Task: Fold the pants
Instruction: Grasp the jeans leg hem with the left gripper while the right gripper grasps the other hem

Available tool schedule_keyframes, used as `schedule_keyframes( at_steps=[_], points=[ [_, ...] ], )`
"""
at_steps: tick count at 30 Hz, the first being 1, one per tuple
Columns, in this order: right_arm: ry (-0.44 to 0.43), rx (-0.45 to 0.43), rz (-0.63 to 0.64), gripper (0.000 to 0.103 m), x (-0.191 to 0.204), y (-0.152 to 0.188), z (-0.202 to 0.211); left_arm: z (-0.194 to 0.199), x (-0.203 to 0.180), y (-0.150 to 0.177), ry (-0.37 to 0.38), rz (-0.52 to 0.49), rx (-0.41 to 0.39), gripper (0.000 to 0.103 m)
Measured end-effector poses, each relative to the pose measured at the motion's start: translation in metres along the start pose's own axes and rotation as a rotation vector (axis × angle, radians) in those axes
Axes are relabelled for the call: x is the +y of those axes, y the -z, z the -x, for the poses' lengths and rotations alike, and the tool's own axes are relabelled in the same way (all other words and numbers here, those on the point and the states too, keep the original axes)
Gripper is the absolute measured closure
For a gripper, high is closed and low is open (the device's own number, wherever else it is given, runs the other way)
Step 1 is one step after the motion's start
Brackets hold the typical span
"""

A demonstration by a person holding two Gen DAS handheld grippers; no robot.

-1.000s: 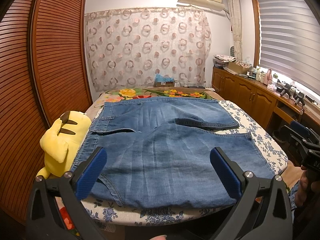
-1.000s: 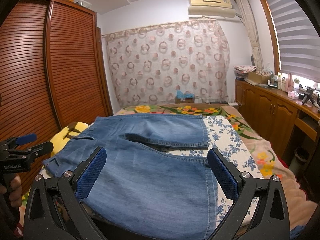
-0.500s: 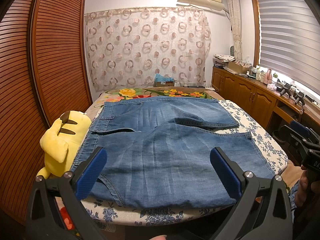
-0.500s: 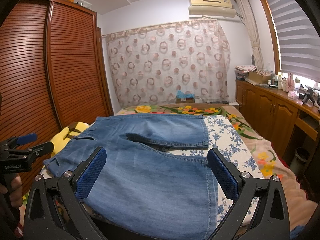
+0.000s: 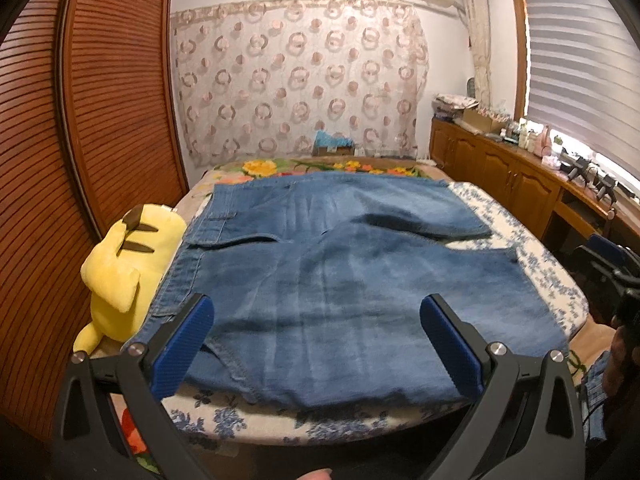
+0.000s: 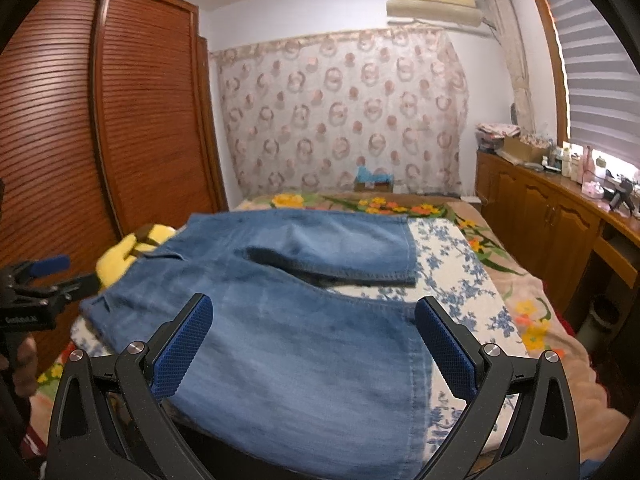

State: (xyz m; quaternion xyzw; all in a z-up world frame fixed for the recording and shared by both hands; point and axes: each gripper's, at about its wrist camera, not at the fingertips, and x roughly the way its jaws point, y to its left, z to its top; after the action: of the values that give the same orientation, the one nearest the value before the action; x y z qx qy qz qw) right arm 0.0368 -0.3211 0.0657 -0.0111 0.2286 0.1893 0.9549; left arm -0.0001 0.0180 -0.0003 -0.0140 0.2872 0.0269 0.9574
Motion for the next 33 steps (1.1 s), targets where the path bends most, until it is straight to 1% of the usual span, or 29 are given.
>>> schedule_keyframes(
  at_steps=[1, 5, 7, 11, 20, 29, 30, 33],
  points=[
    [-0.002, 0.014, -0.003, 0.000, -0.005, 0.002, -0.004, -0.004, 0.006, 0.005, -0.007, 0.005, 0.005, 0.000],
    [0.031, 0.033, 0.007, 0.000, -0.009, 0.008, -0.011, -0.015, 0.027, 0.010, -0.031, 0.033, 0.028, 0.000],
    [0.040, 0.044, 0.004, 0.000, -0.017, 0.012, -0.013, -0.018, 0.038, 0.011, -0.046, 0.044, 0.032, 0.000],
    [0.043, 0.065, -0.010, 0.000, -0.028, 0.016, -0.017, -0.023, 0.057, 0.014, -0.073, 0.062, 0.041, 0.000],
    [0.057, 0.115, -0.008, 0.000, -0.044, 0.027, -0.029, -0.035, 0.087, 0.025, -0.081, 0.092, 0.064, 0.000],
    [0.064, 0.191, -0.003, 0.000, -0.054, 0.044, -0.048, -0.054, 0.117, 0.047, -0.094, 0.140, 0.122, 0.000],
    [0.066, 0.197, -0.001, 0.000, -0.054, 0.045, -0.049, -0.055, 0.121, 0.050, -0.095, 0.149, 0.125, 0.001],
    [0.068, 0.211, 0.001, 0.000, -0.055, 0.048, -0.051, -0.054, 0.137, 0.060, -0.104, 0.190, 0.131, 0.009]
  ],
)
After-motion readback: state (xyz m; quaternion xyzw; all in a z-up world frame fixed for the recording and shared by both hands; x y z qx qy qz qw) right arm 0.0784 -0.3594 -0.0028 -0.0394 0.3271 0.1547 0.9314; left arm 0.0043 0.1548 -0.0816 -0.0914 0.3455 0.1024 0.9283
